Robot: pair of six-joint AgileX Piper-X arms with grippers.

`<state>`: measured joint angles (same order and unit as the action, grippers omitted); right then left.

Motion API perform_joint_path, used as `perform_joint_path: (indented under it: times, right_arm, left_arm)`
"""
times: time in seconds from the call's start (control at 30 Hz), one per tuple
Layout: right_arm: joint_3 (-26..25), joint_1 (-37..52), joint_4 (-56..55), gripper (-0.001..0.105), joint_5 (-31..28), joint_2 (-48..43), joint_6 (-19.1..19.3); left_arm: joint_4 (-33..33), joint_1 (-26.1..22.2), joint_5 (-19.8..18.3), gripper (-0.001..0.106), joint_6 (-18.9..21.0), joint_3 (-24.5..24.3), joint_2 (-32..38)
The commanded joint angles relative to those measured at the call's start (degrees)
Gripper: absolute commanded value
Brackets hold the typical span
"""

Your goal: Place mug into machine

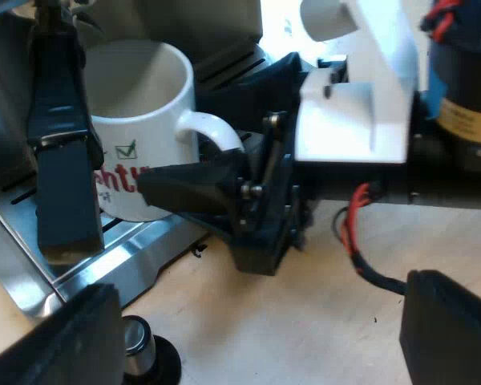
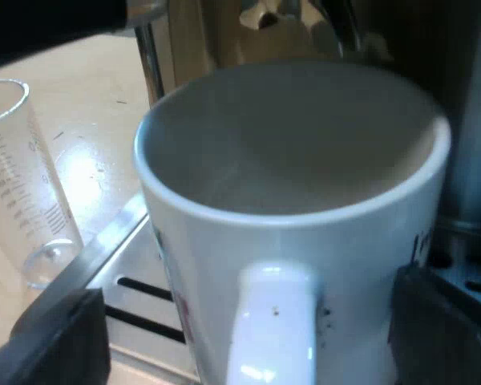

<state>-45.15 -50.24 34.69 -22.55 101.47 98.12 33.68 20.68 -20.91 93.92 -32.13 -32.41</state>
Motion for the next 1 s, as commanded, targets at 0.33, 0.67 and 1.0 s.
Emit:
perform_joint_path:
  times: [0.33,0.67,1.0]
  right_arm:
    - [-4.76,0.92,1.41,0.072,-0.9,3.34,1.1]
    - [-5.91,1.13,1.11,0.072,-4.67,5.39,1.1]
    - [-9.9,2.51,1.09,0.072,-6.41,7.58,1.1]
  left_arm:
    - [-0.44,0.16,0.45,0.071,0.61,-0.09,0.02]
    - [-0.38,0.16,-0.24,0.071,0.61,-0.09,0.02]
    - [-0.23,0.16,-2.46,0.071,0.61,-0.09,0.02]
